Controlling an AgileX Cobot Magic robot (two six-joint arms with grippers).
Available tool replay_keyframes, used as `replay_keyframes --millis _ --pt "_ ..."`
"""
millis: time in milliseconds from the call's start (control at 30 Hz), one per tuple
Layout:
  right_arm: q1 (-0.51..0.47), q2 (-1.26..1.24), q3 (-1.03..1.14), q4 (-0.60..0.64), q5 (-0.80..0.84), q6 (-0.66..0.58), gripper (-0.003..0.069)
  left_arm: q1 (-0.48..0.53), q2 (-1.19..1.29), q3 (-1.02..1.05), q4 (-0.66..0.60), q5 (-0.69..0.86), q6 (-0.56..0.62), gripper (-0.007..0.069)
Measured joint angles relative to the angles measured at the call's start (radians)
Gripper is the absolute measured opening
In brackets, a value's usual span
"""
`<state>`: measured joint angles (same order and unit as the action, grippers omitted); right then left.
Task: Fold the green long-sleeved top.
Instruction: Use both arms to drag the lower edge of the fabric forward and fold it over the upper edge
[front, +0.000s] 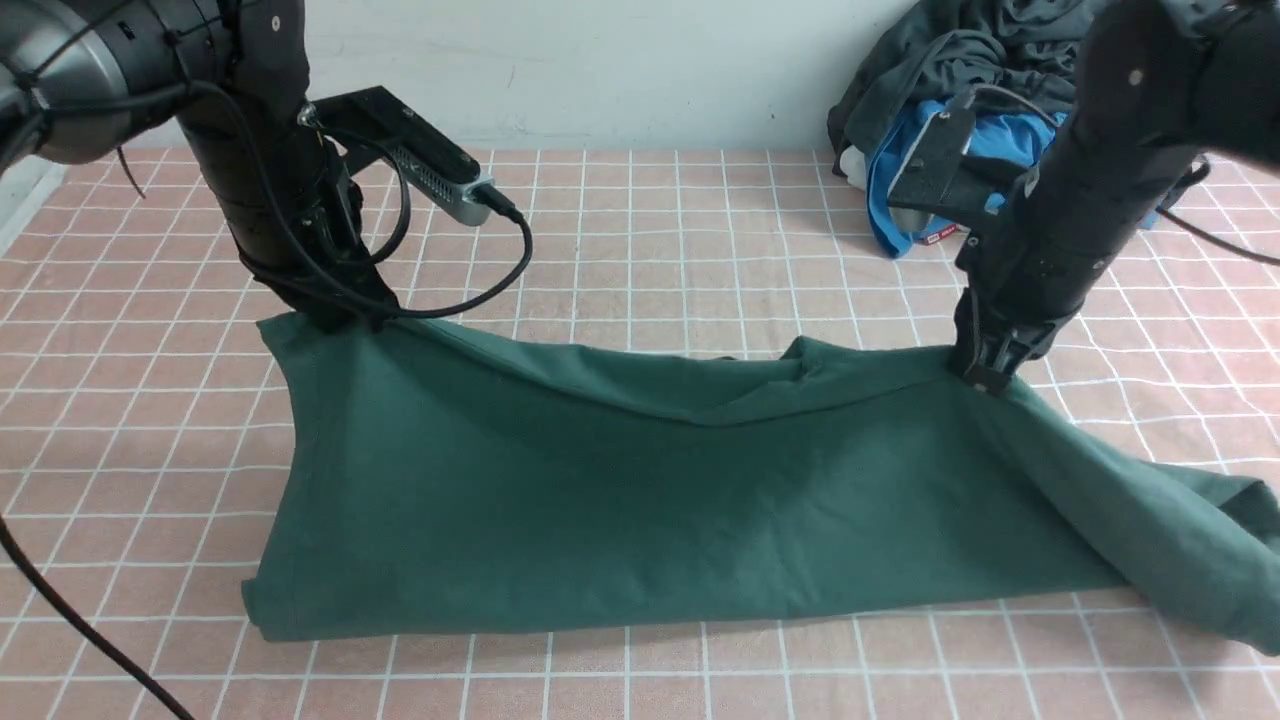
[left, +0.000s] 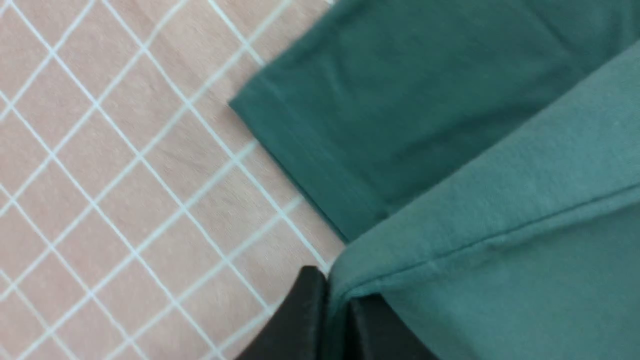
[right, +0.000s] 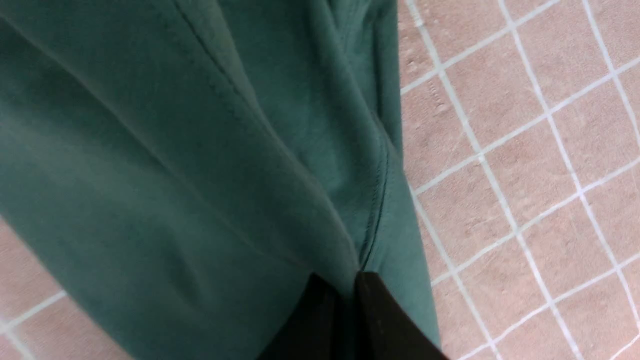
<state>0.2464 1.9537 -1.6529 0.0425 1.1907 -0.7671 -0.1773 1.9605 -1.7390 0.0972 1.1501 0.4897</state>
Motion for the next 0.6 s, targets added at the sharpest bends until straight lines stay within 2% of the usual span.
replay_keyframes --millis 200,367,533,600 --pt "-0.013 0.128 -0.092 -0.002 -0.009 -0.001 0.0018 0.024 0.135 -0.075 -0.007 -0.019 0.006 0.0017" --pt "-0.035 0.194 -0.101 0.015 -0.09 0.014 0.0034 0.027 0.215 -0.088 -0.007 -0.085 0.005 0.0017" --pt "-0.06 0.216 -0.102 0.02 -0.173 0.056 0.0105 0.027 0.239 -0.088 -0.006 -0.146 -0.009 0.002" --pt "-0.076 0.219 -0.102 0.014 -0.221 0.088 0.0177 0.028 0.24 -0.088 -0.004 -0.177 -0.012 0.0037"
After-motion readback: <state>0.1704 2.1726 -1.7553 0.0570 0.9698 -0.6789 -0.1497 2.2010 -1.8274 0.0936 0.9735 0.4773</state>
